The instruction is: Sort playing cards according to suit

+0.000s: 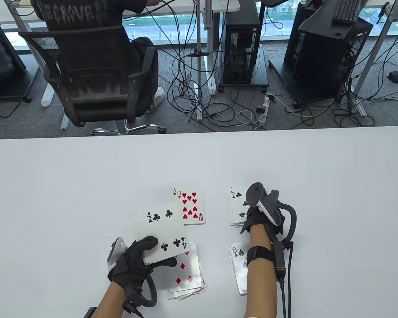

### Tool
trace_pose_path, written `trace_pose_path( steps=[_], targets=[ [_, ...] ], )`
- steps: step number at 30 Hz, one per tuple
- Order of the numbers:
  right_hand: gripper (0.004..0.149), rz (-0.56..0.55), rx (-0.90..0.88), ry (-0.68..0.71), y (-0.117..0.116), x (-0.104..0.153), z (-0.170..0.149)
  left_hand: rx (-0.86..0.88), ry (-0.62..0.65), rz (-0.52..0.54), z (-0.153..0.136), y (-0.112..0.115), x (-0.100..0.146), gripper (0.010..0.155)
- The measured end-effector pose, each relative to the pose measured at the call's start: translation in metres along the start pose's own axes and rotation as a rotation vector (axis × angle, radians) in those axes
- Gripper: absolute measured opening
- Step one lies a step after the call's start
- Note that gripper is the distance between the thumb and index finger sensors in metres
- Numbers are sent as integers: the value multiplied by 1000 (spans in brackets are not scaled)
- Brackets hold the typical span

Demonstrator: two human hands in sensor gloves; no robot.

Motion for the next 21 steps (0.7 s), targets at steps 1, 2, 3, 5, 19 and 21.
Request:
trace_pose_path(
  steps=[1,2,3,5,19,21],
  targets=[
    [52,16,43,-9,-3,0,2,0,0,0,0,0,0,52],
    [52,29,83,-19,-6,0,3,-1,-1,0,0,0,0,52],
    [53,30,106,-23,-8,0,4,-1,-2,1,0,0,0,52],
    [54,10,149,-22,-8,1,6,0,-4,3,0,0,0,52],
    [58,-140,5,193,47,38,32,5,-9,3,0,0,0,52],
    [58,-175,-146,317,58,54,45,6,-12,3,-1,1,1,52]
  ],
)
Point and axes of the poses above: the tracker on the back of each hand, its own z axis roughly to the thumb side, its own x axis roughly from the fingertips to the wrist, y = z × x, the point moved 5 cm from there along -x, roughly from the wrist to the fingertips, and after that the axes turned 1 degree about z, right-handed, at the moved point
